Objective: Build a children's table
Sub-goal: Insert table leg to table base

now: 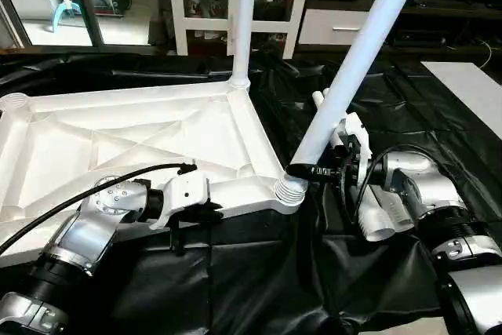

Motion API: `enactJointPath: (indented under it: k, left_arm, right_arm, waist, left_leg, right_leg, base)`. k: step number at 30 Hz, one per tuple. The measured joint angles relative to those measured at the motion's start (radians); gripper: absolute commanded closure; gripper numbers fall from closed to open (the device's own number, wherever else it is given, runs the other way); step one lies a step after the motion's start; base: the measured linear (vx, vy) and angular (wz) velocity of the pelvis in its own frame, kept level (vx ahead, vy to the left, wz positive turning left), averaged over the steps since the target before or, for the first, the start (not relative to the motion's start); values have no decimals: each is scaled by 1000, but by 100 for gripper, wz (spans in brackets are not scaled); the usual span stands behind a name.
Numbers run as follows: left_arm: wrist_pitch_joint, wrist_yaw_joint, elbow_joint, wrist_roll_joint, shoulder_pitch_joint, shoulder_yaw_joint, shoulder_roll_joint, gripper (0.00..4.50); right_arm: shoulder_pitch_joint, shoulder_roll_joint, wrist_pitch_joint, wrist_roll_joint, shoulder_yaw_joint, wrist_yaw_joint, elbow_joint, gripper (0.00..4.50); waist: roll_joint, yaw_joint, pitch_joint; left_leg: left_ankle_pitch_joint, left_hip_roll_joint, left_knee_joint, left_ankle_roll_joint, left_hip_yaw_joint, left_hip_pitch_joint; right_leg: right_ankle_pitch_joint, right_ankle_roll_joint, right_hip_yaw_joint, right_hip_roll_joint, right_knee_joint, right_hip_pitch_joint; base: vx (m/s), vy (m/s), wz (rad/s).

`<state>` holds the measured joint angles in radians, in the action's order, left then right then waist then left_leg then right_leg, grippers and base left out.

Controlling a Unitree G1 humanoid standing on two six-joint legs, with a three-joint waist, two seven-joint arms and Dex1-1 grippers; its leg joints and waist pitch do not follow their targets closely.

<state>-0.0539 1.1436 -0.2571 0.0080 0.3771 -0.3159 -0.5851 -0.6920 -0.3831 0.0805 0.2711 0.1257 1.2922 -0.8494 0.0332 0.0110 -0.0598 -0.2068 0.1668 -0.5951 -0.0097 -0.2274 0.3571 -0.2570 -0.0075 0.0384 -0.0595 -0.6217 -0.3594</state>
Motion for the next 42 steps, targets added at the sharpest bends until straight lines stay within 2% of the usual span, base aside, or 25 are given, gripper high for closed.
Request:
enactJointPath:
  k: [12, 18, 21, 23, 25, 28, 33, 38, 42]
  left_arm:
    - [-9, 2, 2, -4, 0, 3, 0, 450]
    - [-91, -27, 34, -5, -6, 20, 22, 450]
    - [-202, -83, 74, -3, -16, 31, 48, 450]
    - [-269, -116, 97, -4, -25, 45, 63, 450]
    - [-324, -143, 112, -4, -32, 53, 81, 450]
    - [-403, -202, 132, 6, -32, 66, 117, 450]
    - [-569, -423, 159, 88, 2, 80, 279, 450]
    - [-648, -538, 166, 109, 30, 76, 352, 450]
    - [-669, -549, 180, 110, 31, 76, 354, 450]
  right_arm:
    - [-3, 0, 3, 0, 1, 2, 0, 266]
    - [10, 8, -41, 0, 0, -28, 0, 266]
    - [13, 48, -58, -11, 0, -150, 0, 266]
    - [12, 81, -66, -17, -1, -241, 0, 266]
    - [9, 105, -66, -30, -2, -307, 0, 266]
    - [-20, 156, -65, -43, -12, -429, -39, 266]
    - [-104, 263, -66, -90, -41, -815, -127, 266]
    - [-125, 332, -89, -126, -43, -1073, -135, 266]
    - [-130, 353, -96, -126, -69, -1091, -143, 266]
  waist:
    - [0, -2, 0]
    - [1, -5, 2]
    - [5, -18, 8]
    - [5, -31, 10]
    - [4, -36, 12]
    - [5, -41, 12]
    - [3, -61, 9]
    - [7, -69, 8]
    - [9, -73, 9]
  left_leg:
    - [0, -2, 9, 0, 0, 0]
    - [0, -3, 10, 0, 0, 0]
    - [0, -3, 10, 0, 2, -2]
    - [-1, -4, 10, -2, 5, -2]
    - [-2, -5, 10, -3, 8, -4]
    - [-5, -11, 10, -8, 24, -6]
    - [-6, -14, 14, -9, 30, -6]
    - [-6, -15, 25, -9, 31, -1]
    - [-6, -16, 25, -9, 28, 0]
  right_leg:
    - [0, 0, 0, 0, 9, 0]
    - [0, 0, -1, 0, 10, 0]
    - [0, 0, -1, 0, 11, -1]
    - [-1, 1, -2, -1, 12, -3]
    - [-2, 2, -2, -1, 12, -5]
    - [-4, 5, 0, 0, 14, -6]
    - [-5, 6, 3, 0, 20, -11]
    - [-5, 6, 3, 0, 32, -18]
    - [-2, 1, 1, 0, 32, -19]
  base:
    - [0, 0, 0]
    - [0, 0, 0]
    - [0, 0, 0]
    - [0, 0, 0]
    - [0, 0, 0]
    - [0, 0, 0]
    - [0, 0, 0]
    - [0, 0, 0]
    - [0, 0, 0]
